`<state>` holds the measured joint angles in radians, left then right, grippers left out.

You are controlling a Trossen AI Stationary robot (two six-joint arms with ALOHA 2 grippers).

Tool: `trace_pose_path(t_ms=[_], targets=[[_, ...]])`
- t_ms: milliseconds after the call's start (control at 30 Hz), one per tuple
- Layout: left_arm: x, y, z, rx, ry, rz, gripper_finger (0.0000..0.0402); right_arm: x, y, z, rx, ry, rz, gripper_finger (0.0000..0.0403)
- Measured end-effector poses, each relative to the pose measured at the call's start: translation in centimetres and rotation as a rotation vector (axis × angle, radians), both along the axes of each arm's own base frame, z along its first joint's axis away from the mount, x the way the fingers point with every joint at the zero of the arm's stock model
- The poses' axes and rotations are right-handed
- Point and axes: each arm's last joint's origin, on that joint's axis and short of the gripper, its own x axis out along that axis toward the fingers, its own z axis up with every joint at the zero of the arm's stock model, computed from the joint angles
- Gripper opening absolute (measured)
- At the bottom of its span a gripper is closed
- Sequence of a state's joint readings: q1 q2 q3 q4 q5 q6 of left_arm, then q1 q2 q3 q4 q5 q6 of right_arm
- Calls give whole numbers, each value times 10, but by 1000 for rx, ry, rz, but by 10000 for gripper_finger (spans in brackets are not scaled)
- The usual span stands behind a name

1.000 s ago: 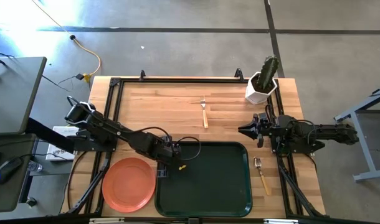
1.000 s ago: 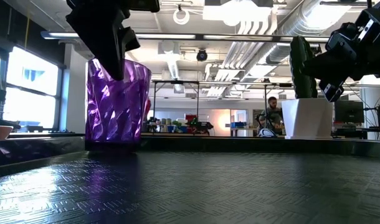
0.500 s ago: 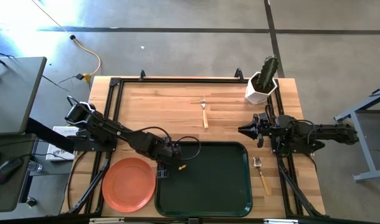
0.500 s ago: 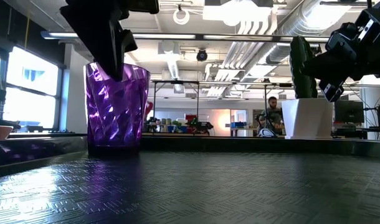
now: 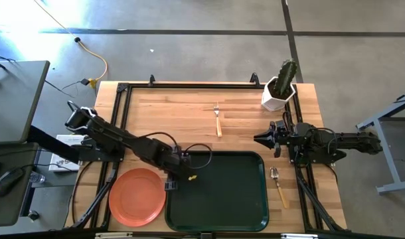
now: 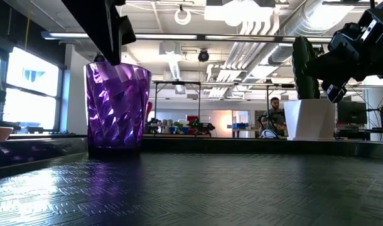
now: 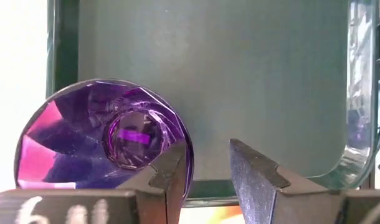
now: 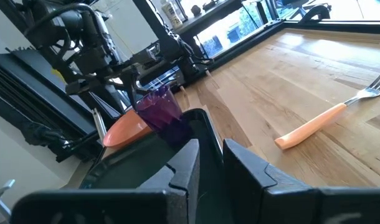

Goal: Pick and place plate/cup/fork/spoon on tray
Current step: Put the violet cup on the dark green tray, then put the orange spoon on the dark green tray

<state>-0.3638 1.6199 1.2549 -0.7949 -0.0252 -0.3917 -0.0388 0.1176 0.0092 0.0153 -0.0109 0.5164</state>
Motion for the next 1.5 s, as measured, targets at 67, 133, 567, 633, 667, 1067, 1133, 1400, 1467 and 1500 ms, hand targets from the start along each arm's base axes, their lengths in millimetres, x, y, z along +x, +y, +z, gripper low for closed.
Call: trace_pose_path(t_ms=[67, 133, 567, 633, 667, 1067, 1133, 1400, 1467, 1500], targets=[[-2, 2, 4, -4, -11, 5, 113, 0, 0, 0, 0, 0, 0, 64], [-3, 6, 10, -11, -31, 13, 113, 0, 0, 0, 0, 0, 0, 64], [-21, 37, 55, -49, -198, 99, 113, 0, 0, 0, 0, 0, 0, 64], [-23, 43, 61, -44, -234, 123, 113, 0, 0, 0, 0, 0, 0, 64], [-23, 46, 65, -43, -258, 137, 113, 0, 0, 0, 0, 0, 0, 64], [-27, 80, 115, 36, -663, 187, 113, 0, 0, 1, 292, -19, -37, 64], [-31, 85, 122, 43, -701, 194, 113, 0, 0, 1, 375, -22, -44, 64], [-50, 100, 141, 58, -788, 234, 113, 0, -1, 1, 602, -34, -70, 64], [-54, 103, 145, 75, -805, 230, 113, 0, -1, 3, 680, -52, -71, 64], [-55, 104, 146, 85, -810, 228, 113, 0, -1, 4, 718, -69, -68, 64]])
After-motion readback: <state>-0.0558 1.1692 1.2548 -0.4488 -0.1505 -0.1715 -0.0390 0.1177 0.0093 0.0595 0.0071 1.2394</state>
